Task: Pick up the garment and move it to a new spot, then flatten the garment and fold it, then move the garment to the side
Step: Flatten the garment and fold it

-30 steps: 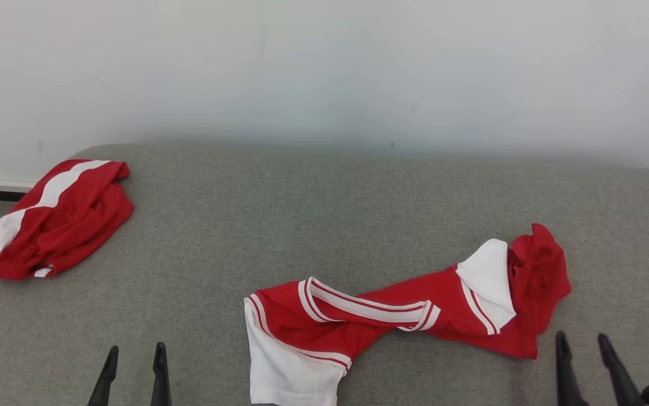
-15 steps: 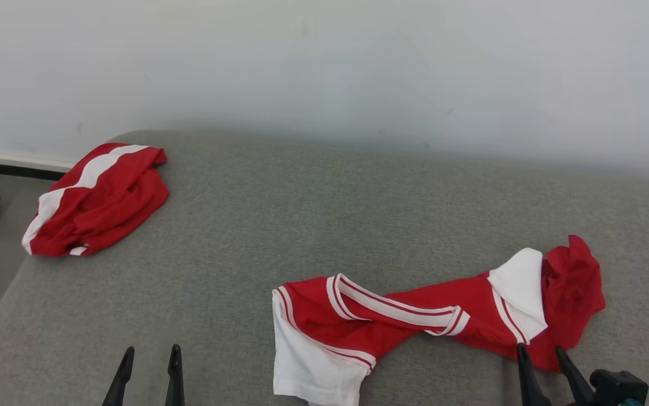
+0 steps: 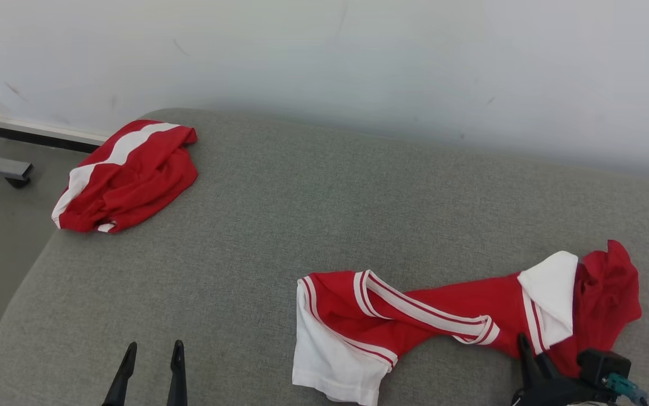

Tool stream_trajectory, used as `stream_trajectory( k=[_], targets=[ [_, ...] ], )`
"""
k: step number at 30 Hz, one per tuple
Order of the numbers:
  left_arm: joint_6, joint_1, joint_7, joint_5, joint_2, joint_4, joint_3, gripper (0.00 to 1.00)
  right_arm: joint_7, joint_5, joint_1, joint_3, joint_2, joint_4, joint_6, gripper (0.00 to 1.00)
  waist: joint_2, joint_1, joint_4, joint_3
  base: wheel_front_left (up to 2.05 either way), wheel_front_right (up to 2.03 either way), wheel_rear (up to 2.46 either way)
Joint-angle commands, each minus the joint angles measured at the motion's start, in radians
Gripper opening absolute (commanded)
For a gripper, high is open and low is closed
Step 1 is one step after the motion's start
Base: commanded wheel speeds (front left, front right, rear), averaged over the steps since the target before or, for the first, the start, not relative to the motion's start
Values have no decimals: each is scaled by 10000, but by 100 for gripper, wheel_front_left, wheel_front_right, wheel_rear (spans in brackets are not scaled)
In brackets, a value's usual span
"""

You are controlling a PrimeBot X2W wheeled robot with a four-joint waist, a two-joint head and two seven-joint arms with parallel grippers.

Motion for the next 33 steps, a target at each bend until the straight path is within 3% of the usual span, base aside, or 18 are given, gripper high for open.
stream_trajectory(
  k=[1,10,15,24,30,31,32,33],
  targets=[
    [11,-112,-33,-21,-5,6,18,100,-45,76,-172,28,-21,-118,-23,0,-1,-1,31,48,0,0,0],
    [10,-169,-33,-69,33,84,99,100,-47,-429,-339,97,-209,-2003,-23,0,-1,-1,-1,90,0,0,0],
    [10,-295,-33,-129,24,146,24,100,-50,-458,-1101,627,-383,-2181,-23,0,-1,-1,65,100,0,0,0],
    [10,-521,-33,-243,10,182,-157,100,97,-552,-4051,1676,-559,-523,-23,0,-1,-1,567,424,0,0,0],
    [10,-693,-33,-362,2,291,-277,100,128,-516,-5817,2196,-240,1318,-23,0,-1,-1,940,715,0,0,0],
    [10,-738,-33,-378,0,307,-321,100,167,-521,-5988,2278,-195,1712,-23,22,-1,-1,1004,731,0,0,0],
    [10,-776,-33,-404,-3,318,-349,100,321,-476,-6101,2358,-120,2125,-23,100,-1,-1,1055,740,0,0,0],
    [10,-790,-33,-435,-1,332,-364,100,529,-473,-6192,2456,-80,2541,-23,100,-1,-1,1087,740,0,0,0]
  ],
)
